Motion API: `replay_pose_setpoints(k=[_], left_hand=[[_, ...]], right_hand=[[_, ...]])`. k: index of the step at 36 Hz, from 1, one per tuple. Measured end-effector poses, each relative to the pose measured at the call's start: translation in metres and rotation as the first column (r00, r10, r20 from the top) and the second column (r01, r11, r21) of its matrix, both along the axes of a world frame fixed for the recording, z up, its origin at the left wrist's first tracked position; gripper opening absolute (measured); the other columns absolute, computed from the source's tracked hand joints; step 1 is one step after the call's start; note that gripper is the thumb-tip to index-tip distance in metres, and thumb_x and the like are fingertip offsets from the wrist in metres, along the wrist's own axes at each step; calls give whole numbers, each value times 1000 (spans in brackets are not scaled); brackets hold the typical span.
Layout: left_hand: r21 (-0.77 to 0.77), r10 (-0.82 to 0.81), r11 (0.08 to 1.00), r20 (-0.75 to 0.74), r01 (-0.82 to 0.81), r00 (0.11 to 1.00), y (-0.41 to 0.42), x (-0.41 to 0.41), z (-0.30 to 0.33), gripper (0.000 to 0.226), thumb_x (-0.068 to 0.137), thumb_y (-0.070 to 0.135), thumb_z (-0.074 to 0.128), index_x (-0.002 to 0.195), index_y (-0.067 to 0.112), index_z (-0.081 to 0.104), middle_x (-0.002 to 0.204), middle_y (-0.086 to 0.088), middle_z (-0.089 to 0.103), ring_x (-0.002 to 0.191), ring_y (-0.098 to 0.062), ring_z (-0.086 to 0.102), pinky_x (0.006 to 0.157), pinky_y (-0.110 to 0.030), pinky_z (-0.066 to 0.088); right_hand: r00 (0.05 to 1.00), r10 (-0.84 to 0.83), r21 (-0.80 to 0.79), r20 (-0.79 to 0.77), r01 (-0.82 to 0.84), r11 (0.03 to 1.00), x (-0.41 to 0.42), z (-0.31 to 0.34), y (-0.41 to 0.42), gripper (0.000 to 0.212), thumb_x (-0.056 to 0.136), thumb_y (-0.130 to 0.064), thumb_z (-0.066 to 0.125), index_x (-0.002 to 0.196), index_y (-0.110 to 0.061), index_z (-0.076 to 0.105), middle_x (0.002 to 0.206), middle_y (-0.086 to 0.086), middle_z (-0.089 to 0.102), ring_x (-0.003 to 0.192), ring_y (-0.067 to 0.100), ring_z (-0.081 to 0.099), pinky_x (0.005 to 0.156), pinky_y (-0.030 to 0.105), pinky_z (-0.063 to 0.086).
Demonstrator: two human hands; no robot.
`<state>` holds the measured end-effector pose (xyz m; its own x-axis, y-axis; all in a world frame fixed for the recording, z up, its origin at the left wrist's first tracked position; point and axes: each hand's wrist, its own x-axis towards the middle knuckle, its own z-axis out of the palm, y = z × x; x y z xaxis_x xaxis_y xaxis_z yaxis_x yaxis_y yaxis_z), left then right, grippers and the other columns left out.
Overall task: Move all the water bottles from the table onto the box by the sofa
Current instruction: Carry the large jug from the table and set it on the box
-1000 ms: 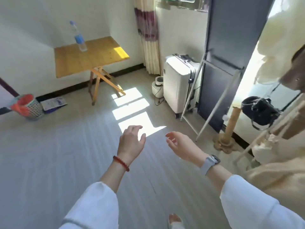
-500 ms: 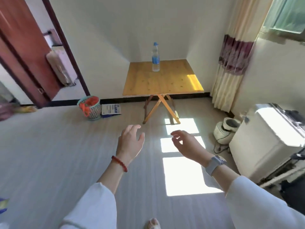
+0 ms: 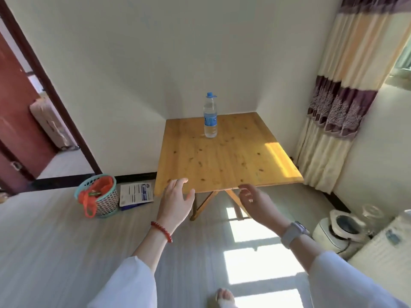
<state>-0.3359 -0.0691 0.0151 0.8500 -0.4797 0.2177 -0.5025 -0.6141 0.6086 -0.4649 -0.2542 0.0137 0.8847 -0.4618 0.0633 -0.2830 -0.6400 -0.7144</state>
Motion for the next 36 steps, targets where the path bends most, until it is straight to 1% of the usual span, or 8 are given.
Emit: replay_pose_setpoints(k=[6, 11, 16, 22, 29, 33, 35, 36], left_hand=[[43, 5, 999, -48, -3, 999, -76, 145, -8, 45, 92, 34, 48, 132, 14, 40, 137, -6, 42, 127, -22, 40, 102, -35, 38], [4, -2, 1000, -80, 3, 997, -127, 242, -14, 46, 92, 34, 49, 132, 15, 40, 137, -6, 43, 126, -19, 42, 98, -27, 37], [-60, -24, 998, -155, 15, 988, -173, 330, -43, 49, 91, 36, 49, 134, 16, 37, 138, -5, 42, 122, -17, 46, 91, -21, 38], [-107, -103, 991, -229, 80, 968, -255, 445, -88, 53, 91, 40, 47, 137, 18, 33, 140, -5, 40, 123, -19, 45, 92, -23, 37], [-216, -259, 958, -383, 187, 887, -355, 562, -132, 71, 86, 52, 46, 144, 30, 12, 153, 0, 17, 136, -18, 26, 110, -41, 30], [-288, -357, 925, -426, 249, 832, -402, 599, -144, 84, 80, 60, 44, 145, 28, 2, 155, 6, 3, 142, -10, 6, 113, -32, 13], [-355, -456, 877, -409, 323, 790, -418, 611, -145, 83, 77, 65, 41, 144, 33, 4, 153, 14, 9, 139, 1, 9, 115, -33, 18], [-395, -515, 844, -405, 363, 756, -423, 615, -145, 84, 75, 69, 40, 143, 37, 4, 149, 19, 13, 135, 9, 13, 113, -26, 25]], right_hand=[[1000, -18, 38, 22, 18, 999, 141, -17, -88, 36, 93, -21, 47, 128, -10, 45, 116, 11, 62, 94, 16, 59, 78, 21, 42], [994, -101, 81, 27, 99, 992, 246, -23, -149, 38, 93, -21, 47, 129, -11, 44, 117, 12, 60, 94, 19, 59, 78, 24, 41], [990, -121, 105, 78, 112, 988, 338, -41, -197, 30, 95, -18, 43, 124, -12, 49, 116, 8, 62, 105, 23, 60, 82, 24, 42], [974, -203, 178, 96, 184, 967, 446, -90, -251, 37, 95, -20, 43, 131, -13, 43, 125, 9, 55, 102, 12, 53, 78, 12, 37], [979, -199, 176, -41, 203, 963, 562, -141, -316, 63, 91, -41, 45, 145, -22, 17, 146, 4, 34, 127, 19, 41, 103, 38, 39], [981, -192, 315, 11, 179, 932, 606, -154, -338, 70, 90, -48, 43, 146, -26, 7, 154, -5, 17, 139, 15, 23, 112, 46, 30], [980, -193, 419, 42, 158, 894, 621, -156, -346, 73, 87, -54, 40, 146, -31, 4, 155, -12, 11, 141, 10, 17, 115, 45, 24], [983, -174, 459, 59, 128, 879, 627, -156, -348, 73, 86, -57, 38, 146, -33, 4, 155, -14, 10, 141, 8, 15, 116, 45, 21]])
